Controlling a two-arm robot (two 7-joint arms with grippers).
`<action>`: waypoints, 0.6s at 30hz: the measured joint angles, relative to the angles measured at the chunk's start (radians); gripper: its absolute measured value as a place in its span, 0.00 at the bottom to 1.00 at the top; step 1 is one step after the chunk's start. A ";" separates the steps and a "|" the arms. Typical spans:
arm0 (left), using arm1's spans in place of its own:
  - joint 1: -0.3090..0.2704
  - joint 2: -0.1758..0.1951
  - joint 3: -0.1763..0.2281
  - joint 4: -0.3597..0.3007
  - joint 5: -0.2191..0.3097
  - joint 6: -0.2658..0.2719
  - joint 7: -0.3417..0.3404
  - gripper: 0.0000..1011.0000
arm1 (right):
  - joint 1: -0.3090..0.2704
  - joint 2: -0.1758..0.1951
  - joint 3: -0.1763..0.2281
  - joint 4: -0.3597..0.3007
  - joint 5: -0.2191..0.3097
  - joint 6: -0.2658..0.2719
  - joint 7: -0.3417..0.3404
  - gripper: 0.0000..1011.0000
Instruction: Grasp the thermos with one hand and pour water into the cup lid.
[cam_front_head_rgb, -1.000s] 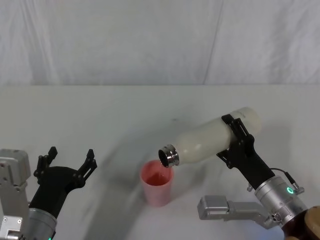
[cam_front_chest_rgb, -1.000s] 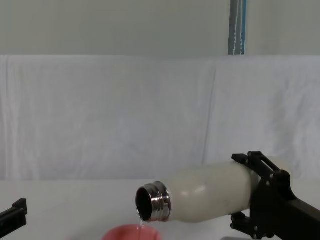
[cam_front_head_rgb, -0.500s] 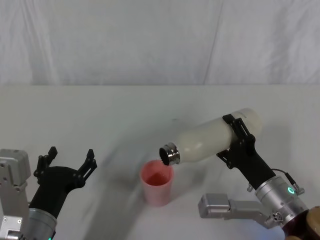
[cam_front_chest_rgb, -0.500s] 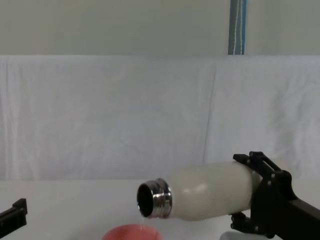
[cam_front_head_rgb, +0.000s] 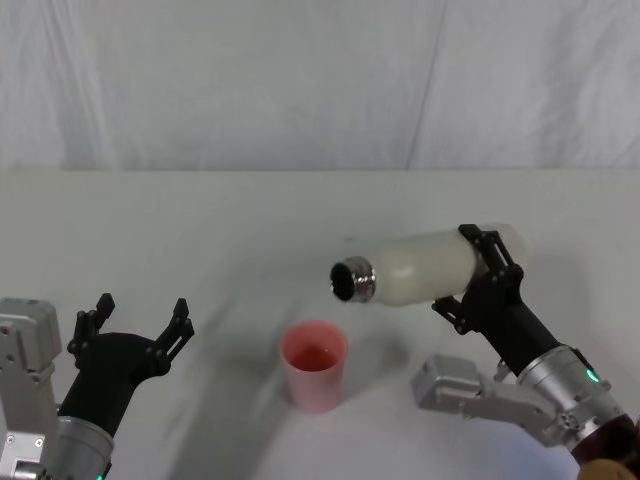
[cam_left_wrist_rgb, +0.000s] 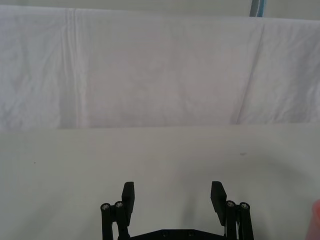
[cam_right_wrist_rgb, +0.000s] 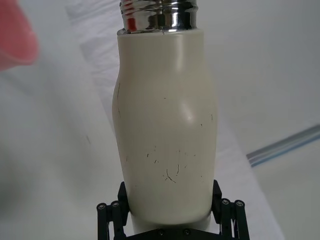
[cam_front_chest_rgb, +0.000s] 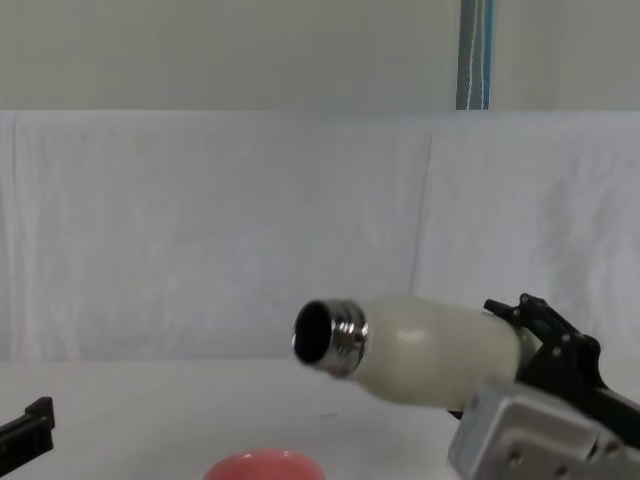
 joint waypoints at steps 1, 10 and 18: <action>0.000 0.000 0.000 0.000 0.000 0.000 0.000 0.99 | -0.003 -0.002 0.006 -0.003 0.013 -0.003 0.006 0.95; 0.000 0.000 0.000 0.000 0.000 0.000 0.000 0.99 | -0.047 -0.041 0.088 -0.038 0.198 -0.027 0.116 0.95; 0.000 0.000 0.000 0.000 0.000 0.000 0.000 0.99 | -0.085 -0.083 0.166 -0.071 0.378 -0.026 0.224 0.95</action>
